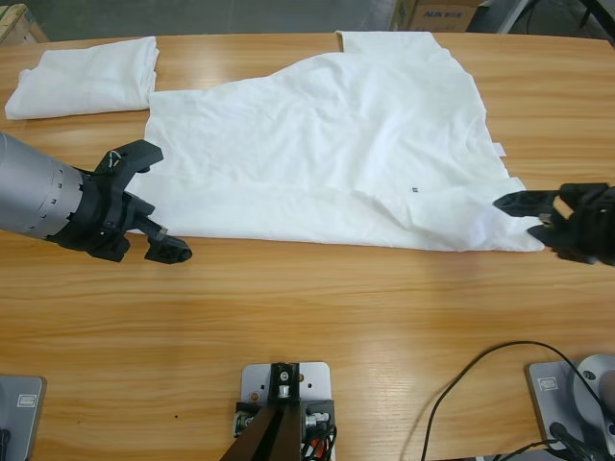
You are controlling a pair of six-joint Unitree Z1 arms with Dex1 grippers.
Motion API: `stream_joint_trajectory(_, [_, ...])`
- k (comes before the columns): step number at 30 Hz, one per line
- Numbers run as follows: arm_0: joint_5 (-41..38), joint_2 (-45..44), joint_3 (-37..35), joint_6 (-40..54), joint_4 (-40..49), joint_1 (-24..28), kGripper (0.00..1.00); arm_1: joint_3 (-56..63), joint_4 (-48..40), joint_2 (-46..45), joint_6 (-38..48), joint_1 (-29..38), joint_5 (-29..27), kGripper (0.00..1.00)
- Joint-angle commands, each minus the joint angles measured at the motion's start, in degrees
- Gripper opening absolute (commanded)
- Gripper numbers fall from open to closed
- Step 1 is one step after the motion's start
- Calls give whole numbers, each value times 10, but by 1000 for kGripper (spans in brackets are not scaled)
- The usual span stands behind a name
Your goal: Fold clothes
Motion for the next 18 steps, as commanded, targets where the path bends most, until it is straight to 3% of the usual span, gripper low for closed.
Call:
stream_joint_trajectory(1, [7,-12,17,-5,-2,-6,918,66,-78,56,93,30,14,605])
stream_joint_trajectory(4, [7,-11,18,-5,-2,-6,918,102,-114,81,125,31,33,605])
stream_joint_trajectory(10, [7,-15,17,-6,1,-8,918,125,-157,97,128,31,11,605])
stream_joint_trajectory(15, [7,-15,17,-7,1,-8,918,165,-276,143,118,31,-7,600])
stream_joint_trajectory(18, [7,-19,22,-8,1,-8,918,170,-295,156,111,31,-7,600])
